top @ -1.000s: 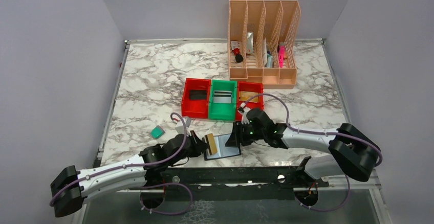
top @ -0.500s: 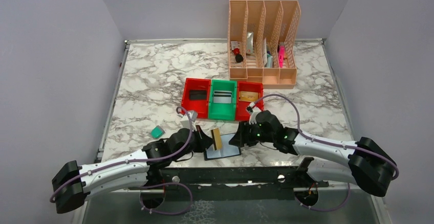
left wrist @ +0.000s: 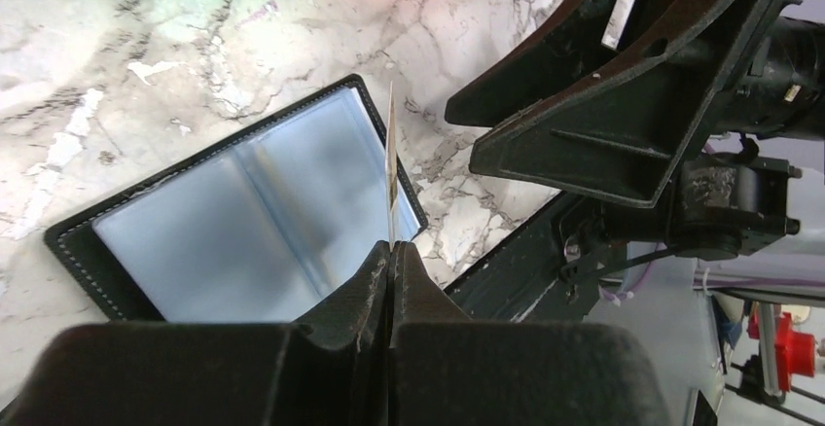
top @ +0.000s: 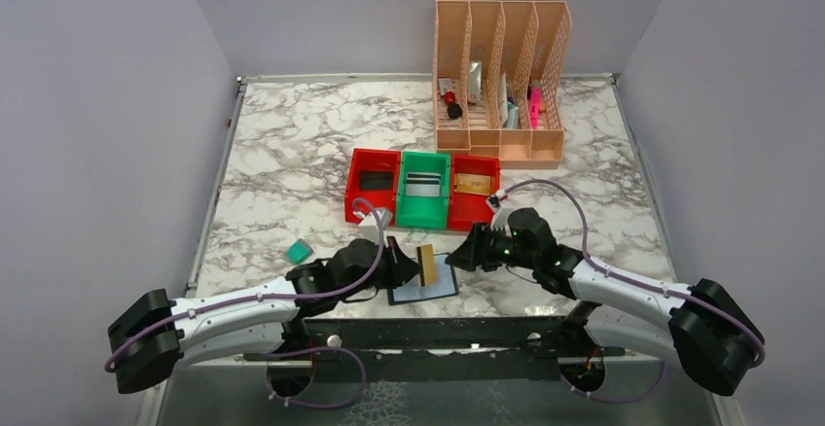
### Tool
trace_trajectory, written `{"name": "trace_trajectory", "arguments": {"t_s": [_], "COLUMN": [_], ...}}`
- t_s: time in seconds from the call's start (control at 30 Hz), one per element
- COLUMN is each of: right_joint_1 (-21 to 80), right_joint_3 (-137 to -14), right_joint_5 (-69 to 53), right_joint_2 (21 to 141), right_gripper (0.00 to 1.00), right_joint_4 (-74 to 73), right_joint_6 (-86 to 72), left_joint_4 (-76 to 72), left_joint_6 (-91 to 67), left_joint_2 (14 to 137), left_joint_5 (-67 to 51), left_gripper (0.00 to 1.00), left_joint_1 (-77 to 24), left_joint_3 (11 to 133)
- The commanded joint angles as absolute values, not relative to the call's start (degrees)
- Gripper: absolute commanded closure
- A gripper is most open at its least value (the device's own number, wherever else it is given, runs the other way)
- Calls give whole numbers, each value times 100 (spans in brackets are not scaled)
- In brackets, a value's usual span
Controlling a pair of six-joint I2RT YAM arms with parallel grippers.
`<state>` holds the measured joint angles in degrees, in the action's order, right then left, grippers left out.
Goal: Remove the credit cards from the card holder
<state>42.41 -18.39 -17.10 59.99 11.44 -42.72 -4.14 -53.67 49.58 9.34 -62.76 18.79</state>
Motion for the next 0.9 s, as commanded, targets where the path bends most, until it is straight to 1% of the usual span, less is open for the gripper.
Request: {"name": "trace_trajectory", "arguments": {"t_s": [0.0,0.1,0.4,0.53,0.73,0.87], "right_joint_1": [4175,4166,4161,4157,4157,4157], "right_joint_3": [-1722,-1595,-1423,-1333,-1202,-1209], "right_joint_5": [-2275,-2614,-3038,-3368,-3576,-3822], "right_joint_2": [6087,6282,6840,7006,6918,6865], "right_gripper": [42,43,47,51,61,61], "right_joint_4": [1766,2287,3184,3723,4051,4159], "right_joint_6": [-4427,-4562,-4834,-4957,-5036,-5018], "left_joint_4": [-1403,-1876,-2189,-2453,-2543,-2618], "left_joint_6": [-5264,-5273,-5247,-5332,-5439,-5467], "left_joint_2": [5088,5134,5113,5124,4934,4801], "left_joint_5": [476,255,-131,-269,-131,-132], "left_gripper": [100,100,100,100,100,100], "left_joint_1": [-6267,-6222,-6153,-6146,-6123,-6102], "left_joint_3": [1615,1442,1291,1120,991,950]}}
